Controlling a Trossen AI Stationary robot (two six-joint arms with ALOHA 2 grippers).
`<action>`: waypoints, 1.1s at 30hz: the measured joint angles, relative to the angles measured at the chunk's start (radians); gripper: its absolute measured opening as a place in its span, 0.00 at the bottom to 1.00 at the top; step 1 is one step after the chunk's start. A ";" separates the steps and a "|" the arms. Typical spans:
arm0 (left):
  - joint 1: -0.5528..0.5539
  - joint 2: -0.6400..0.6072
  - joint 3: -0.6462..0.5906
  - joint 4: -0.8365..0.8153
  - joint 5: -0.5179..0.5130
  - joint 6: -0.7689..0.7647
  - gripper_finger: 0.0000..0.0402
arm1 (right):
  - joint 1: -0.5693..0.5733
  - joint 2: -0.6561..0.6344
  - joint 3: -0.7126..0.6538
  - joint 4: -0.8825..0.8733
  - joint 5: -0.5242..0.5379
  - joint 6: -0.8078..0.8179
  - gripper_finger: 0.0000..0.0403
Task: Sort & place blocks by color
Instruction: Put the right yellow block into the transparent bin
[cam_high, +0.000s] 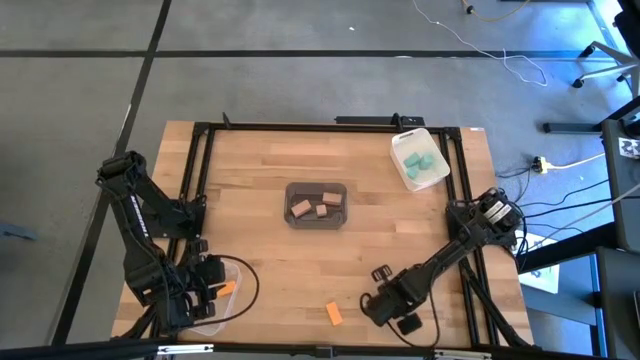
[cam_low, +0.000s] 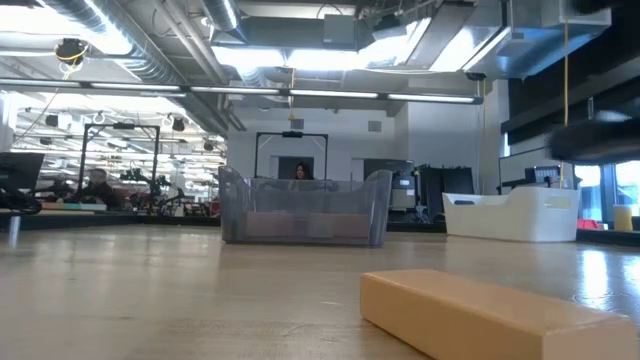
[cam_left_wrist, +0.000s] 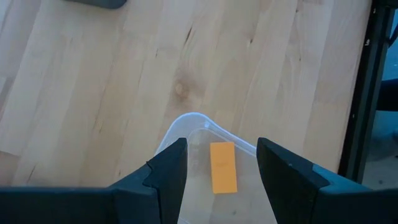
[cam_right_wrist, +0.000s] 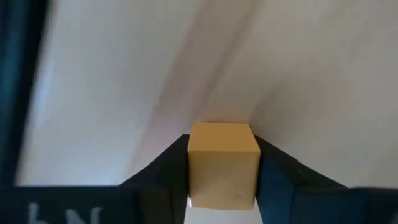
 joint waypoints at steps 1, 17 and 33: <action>0.000 0.000 0.000 0.000 0.000 -0.003 0.46 | -0.011 0.002 0.012 -0.005 0.017 0.001 0.33; -0.006 0.000 0.000 -0.002 -0.012 -0.271 0.46 | -0.236 0.000 0.449 -0.066 0.415 -0.170 0.33; 0.002 0.000 0.000 0.040 -0.465 -0.319 0.46 | -0.315 -0.002 0.530 0.184 0.745 -0.548 0.33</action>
